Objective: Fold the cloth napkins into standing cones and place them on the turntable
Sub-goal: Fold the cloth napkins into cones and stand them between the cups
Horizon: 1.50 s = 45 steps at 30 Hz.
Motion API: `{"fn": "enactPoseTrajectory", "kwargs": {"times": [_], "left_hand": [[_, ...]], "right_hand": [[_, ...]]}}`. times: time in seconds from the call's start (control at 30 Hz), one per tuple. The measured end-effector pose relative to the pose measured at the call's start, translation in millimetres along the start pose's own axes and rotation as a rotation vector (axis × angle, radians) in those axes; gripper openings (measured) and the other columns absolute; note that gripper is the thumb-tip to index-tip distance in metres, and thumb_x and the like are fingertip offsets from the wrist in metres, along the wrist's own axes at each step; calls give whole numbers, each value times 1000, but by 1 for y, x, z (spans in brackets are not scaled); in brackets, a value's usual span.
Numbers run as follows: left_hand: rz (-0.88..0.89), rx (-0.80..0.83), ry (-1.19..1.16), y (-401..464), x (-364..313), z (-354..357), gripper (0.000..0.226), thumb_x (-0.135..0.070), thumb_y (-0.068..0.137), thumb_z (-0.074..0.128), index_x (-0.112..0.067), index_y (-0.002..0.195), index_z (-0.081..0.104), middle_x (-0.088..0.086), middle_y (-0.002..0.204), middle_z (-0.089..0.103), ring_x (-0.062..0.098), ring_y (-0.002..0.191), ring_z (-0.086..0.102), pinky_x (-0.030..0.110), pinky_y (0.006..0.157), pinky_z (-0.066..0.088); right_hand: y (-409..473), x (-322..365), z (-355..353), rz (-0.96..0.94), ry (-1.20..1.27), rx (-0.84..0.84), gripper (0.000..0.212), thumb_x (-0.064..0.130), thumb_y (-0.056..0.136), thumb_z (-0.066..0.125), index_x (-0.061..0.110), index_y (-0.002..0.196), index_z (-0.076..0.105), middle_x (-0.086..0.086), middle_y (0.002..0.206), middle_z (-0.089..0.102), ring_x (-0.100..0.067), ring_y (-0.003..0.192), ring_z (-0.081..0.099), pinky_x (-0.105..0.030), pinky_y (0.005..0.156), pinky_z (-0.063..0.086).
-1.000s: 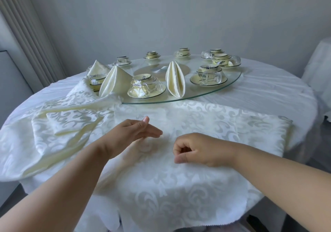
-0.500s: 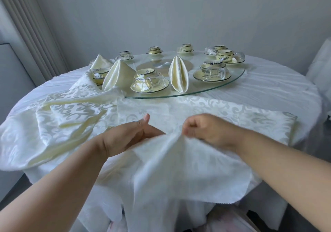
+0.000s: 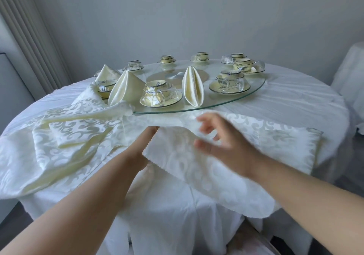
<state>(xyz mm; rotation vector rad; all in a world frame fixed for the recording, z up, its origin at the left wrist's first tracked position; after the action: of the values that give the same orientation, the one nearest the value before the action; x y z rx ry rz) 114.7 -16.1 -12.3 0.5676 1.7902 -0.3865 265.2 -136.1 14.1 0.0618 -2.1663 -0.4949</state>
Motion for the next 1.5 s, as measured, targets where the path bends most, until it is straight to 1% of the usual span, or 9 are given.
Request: {"fn": "enactPoseTrajectory", "kwargs": {"times": [0.13, 0.23, 0.37, 0.53, 0.67, 0.77, 0.93, 1.23, 1.5], "left_hand": [[-111, -13, 154, 11, 8, 5, 46, -48, 86, 63, -18, 54, 51, 7, 52, 43, 18, 48, 39, 28, 55, 33], [-228, -51, -18, 13, 11, -1, 56, -52, 95, 47, -12, 61, 68, 11, 65, 63, 25, 61, 57, 34, 68, 46], [-274, 29, -225, 11, 13, 4, 76, -66, 93, 29, -3, 80, 69, 12, 73, 64, 23, 63, 59, 30, 62, 45], [-109, 147, 102, -8, 7, 5, 38, -45, 80, 71, -14, 62, 60, 1, 52, 46, 15, 44, 35, 21, 42, 24], [0, -20, 296, -14, -5, -8, 32, -32, 94, 58, -7, 76, 51, 0, 52, 32, 10, 41, 22, 19, 36, 17], [-41, -42, 241, -28, -11, -7, 32, -30, 96, 56, -4, 78, 55, 10, 64, 40, 15, 46, 32, 17, 41, 22], [-255, 246, 71, -78, -21, 1, 35, -36, 82, 65, -1, 87, 65, 16, 75, 55, 21, 61, 46, 27, 52, 37], [-150, -15, 573, -32, -1, -22, 33, -34, 91, 59, -16, 65, 50, -6, 52, 47, 11, 46, 40, 22, 47, 28], [51, -127, 767, -2, 16, -5, 46, -37, 90, 59, -14, 59, 35, -4, 73, 47, 15, 64, 45, 31, 60, 35]], "right_hand": [[-11, -28, 29, 3, -435, 240, 26, 43, 83, 69, 21, 85, 56, 13, 81, 47, -2, 79, 44, -19, 72, 37], [-9, -41, 13, 176, -61, 245, 32, 26, 87, 69, 17, 64, 48, 9, 61, 42, -3, 53, 38, -17, 54, 31], [-6, -53, -1, 336, 218, 126, 42, 51, 78, 61, 10, 81, 68, -1, 70, 53, -17, 60, 44, -24, 55, 34], [5, -68, -20, 657, 683, -38, 24, 20, 97, 53, 1, 92, 65, -9, 63, 64, -19, 51, 60, -22, 50, 48], [3, -67, -36, 705, 494, -93, 62, 60, 80, 63, 10, 116, 64, -4, 103, 63, -23, 96, 60, -33, 87, 45], [-13, -33, -29, 564, 99, 165, 113, 86, 48, 64, 23, 140, 44, 10, 141, 44, -17, 131, 42, -34, 108, 33], [-24, -21, -22, 467, 9, 385, 31, 29, 83, 72, 1, 94, 69, -14, 90, 70, -20, 76, 61, -29, 72, 46], [67, -74, -57, 413, -501, -41, 40, 45, 98, 43, 12, 76, 50, -5, 75, 53, -25, 75, 49, -31, 62, 35], [78, -98, -44, 792, -222, 287, 65, 56, 94, 46, 9, 139, 45, -13, 115, 61, -25, 88, 58, -31, 82, 46]]}}
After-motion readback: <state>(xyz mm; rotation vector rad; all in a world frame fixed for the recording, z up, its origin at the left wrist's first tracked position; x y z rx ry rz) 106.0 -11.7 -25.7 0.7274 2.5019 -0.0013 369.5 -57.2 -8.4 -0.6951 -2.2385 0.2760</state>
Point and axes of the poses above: each hand's wrist, its own y-axis towards the middle knuckle, its own z-axis out of the palm, x = y × z, the point moved 7 cm from there along y, towards the middle knuckle
